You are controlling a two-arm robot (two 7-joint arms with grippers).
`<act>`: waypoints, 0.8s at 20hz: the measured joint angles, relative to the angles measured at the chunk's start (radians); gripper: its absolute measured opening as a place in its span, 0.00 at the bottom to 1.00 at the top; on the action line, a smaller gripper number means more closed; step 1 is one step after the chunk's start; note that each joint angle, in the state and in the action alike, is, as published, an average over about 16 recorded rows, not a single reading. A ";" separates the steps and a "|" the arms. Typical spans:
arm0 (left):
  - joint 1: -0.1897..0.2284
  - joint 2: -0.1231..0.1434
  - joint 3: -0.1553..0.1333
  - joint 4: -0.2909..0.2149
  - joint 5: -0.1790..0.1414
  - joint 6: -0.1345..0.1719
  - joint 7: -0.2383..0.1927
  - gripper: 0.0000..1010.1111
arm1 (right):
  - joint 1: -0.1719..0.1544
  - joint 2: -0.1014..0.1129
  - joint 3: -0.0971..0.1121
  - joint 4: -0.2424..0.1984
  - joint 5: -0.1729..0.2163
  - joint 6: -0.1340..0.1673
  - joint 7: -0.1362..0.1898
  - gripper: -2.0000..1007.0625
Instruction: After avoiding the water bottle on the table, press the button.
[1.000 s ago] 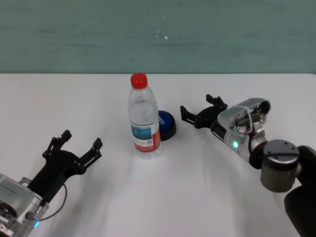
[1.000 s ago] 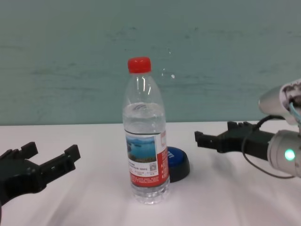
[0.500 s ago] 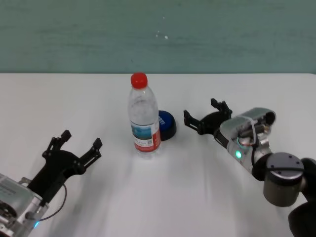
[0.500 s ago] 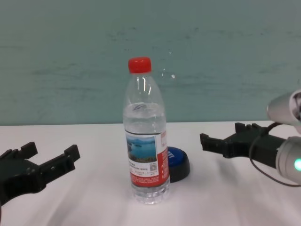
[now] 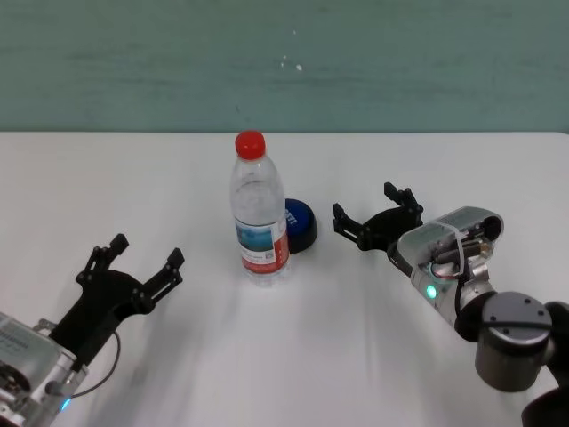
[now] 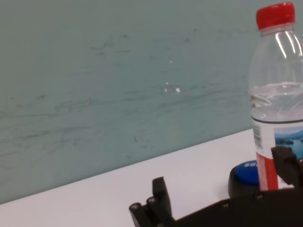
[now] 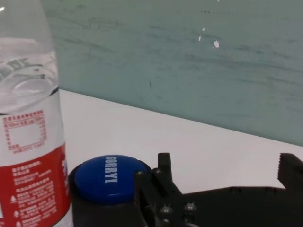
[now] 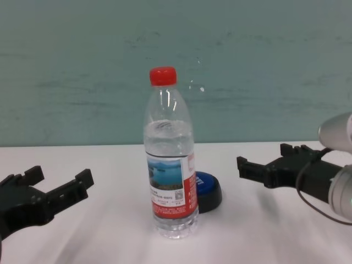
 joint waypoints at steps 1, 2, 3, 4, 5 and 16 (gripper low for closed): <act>0.000 0.000 0.000 0.000 0.000 0.000 0.000 1.00 | -0.007 -0.002 0.001 -0.007 -0.005 -0.001 -0.004 1.00; 0.000 0.000 0.000 0.000 0.000 0.000 0.000 1.00 | -0.013 -0.005 0.002 -0.013 -0.010 -0.003 -0.008 1.00; 0.000 0.000 0.000 0.000 0.000 0.000 0.000 1.00 | -0.020 -0.007 0.004 -0.019 -0.016 -0.005 -0.011 1.00; 0.000 0.000 0.000 0.000 0.000 0.000 0.000 1.00 | -0.026 -0.010 0.004 -0.024 -0.021 -0.006 -0.015 1.00; 0.000 0.000 0.000 0.000 0.000 0.000 0.000 1.00 | -0.032 -0.013 0.005 -0.028 -0.026 -0.008 -0.019 1.00; 0.000 0.000 0.000 0.000 0.000 0.000 0.000 1.00 | -0.097 -0.051 0.017 -0.073 -0.084 -0.020 -0.059 1.00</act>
